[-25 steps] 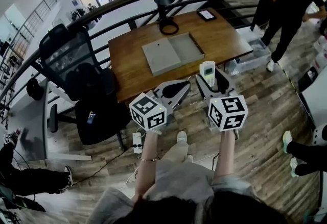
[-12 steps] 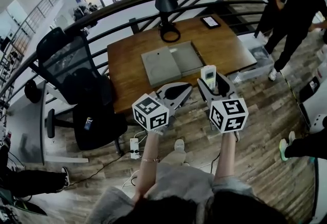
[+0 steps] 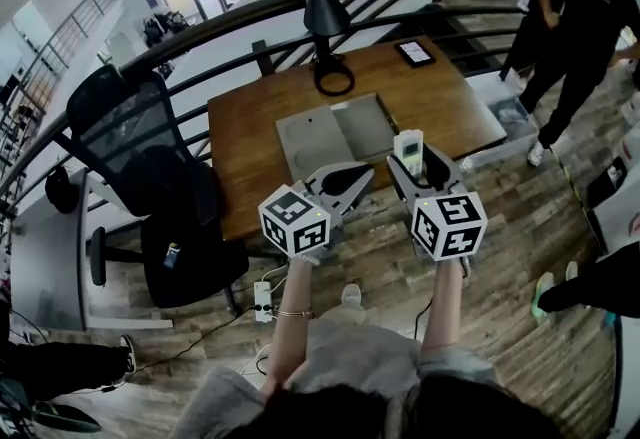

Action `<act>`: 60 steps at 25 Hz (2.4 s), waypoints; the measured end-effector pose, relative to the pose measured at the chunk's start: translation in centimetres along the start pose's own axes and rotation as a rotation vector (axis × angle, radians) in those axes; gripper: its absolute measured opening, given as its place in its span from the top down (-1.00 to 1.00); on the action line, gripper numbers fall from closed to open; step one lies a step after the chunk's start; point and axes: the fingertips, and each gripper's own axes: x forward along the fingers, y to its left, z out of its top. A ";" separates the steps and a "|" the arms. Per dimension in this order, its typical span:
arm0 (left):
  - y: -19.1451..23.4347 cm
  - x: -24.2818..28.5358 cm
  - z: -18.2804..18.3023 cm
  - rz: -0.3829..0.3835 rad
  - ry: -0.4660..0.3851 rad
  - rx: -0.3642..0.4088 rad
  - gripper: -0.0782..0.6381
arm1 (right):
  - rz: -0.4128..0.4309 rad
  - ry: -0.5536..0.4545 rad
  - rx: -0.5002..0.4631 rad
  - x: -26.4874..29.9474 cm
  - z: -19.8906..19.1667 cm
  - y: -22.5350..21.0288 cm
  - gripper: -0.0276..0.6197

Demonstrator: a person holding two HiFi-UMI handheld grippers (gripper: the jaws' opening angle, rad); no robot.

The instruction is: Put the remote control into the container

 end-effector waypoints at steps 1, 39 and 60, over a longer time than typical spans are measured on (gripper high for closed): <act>0.5 0.2 0.1 -0.001 0.000 -0.001 0.77 | -0.001 0.001 -0.001 0.4 0.1 -0.2 0.13; 12.0 4.6 -0.6 0.145 0.019 -0.061 0.77 | 0.108 0.093 0.023 12.2 -1.0 -6.6 0.13; 21.0 8.3 -2.0 0.288 0.005 -0.142 0.77 | 0.289 0.211 -0.047 22.7 -2.0 -9.4 0.13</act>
